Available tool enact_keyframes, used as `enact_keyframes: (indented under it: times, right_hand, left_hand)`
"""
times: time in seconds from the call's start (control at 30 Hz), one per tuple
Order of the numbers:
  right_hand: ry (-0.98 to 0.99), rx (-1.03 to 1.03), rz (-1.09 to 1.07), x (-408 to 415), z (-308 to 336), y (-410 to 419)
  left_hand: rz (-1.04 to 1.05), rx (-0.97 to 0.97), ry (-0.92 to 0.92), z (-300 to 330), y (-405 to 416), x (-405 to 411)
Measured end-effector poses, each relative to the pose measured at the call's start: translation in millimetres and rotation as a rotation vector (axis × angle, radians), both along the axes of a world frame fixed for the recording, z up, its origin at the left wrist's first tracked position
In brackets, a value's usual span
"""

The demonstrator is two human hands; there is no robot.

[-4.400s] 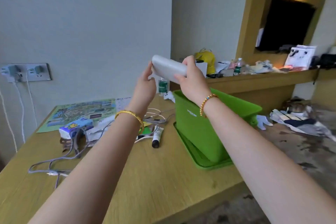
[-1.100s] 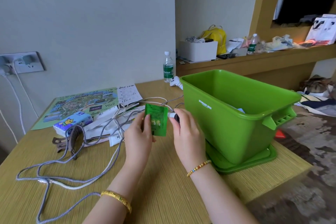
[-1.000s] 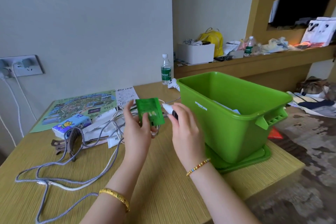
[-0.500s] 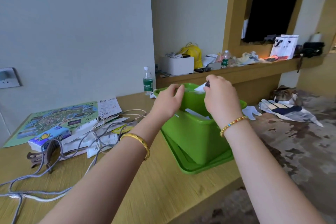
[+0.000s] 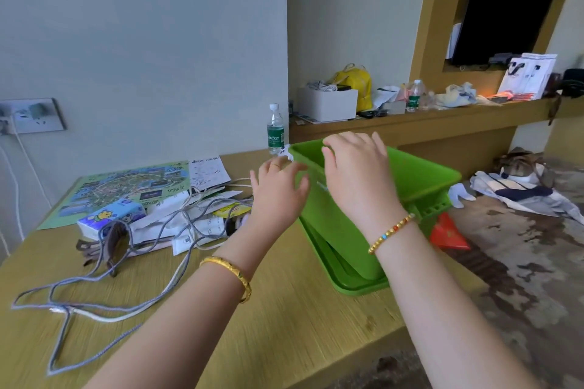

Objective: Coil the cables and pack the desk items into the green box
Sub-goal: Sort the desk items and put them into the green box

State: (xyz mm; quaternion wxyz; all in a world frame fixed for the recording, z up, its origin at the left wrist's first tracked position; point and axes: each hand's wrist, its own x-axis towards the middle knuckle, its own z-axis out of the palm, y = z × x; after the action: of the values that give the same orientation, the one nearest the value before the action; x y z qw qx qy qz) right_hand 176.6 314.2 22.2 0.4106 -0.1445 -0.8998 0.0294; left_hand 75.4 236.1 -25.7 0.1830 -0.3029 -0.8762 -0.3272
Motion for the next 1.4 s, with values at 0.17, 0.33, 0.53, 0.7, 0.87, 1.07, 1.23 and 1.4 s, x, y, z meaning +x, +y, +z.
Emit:
enact_keyframes:
  times: [0.17, 0.33, 0.53, 0.7, 0.87, 1.07, 1.23, 1.4]
  right_hand:
    - [-0.054, -0.042, 0.196, -53, -50, -53]
    - [-0.184, -0.172, 0.352, -104, -111, -87]
    - [-0.297, -0.158, 0.356, -143, -142, -107]
    - [-0.350, -0.084, 0.283, -151, -150, -99]
    - [-0.288, -0.085, 0.145, -150, -150, -91]
    - [-0.303, -0.065, 0.136, -157, -154, -90]
    - [-0.291, -0.063, 0.208, -166, -156, -85]
    - [-0.320, -0.042, 0.276, -171, -158, -86]
  left_hand:
    - [0.061, 0.065, -0.041, -32, -71, -31]
    - [0.163, -0.018, -0.042, -60, -139, -59]
    - [0.186, -0.341, 0.003, -89, -153, -74]
    - [0.245, -0.428, 0.127, -94, -153, -75]
    - [0.260, -0.474, 0.315, -89, -154, -71]
    - [0.285, -0.573, 0.123, -98, -153, -81]
    - [0.286, -0.504, 0.027, -105, -153, -90]
    - [0.335, -0.486, -0.034, -111, -147, -93]
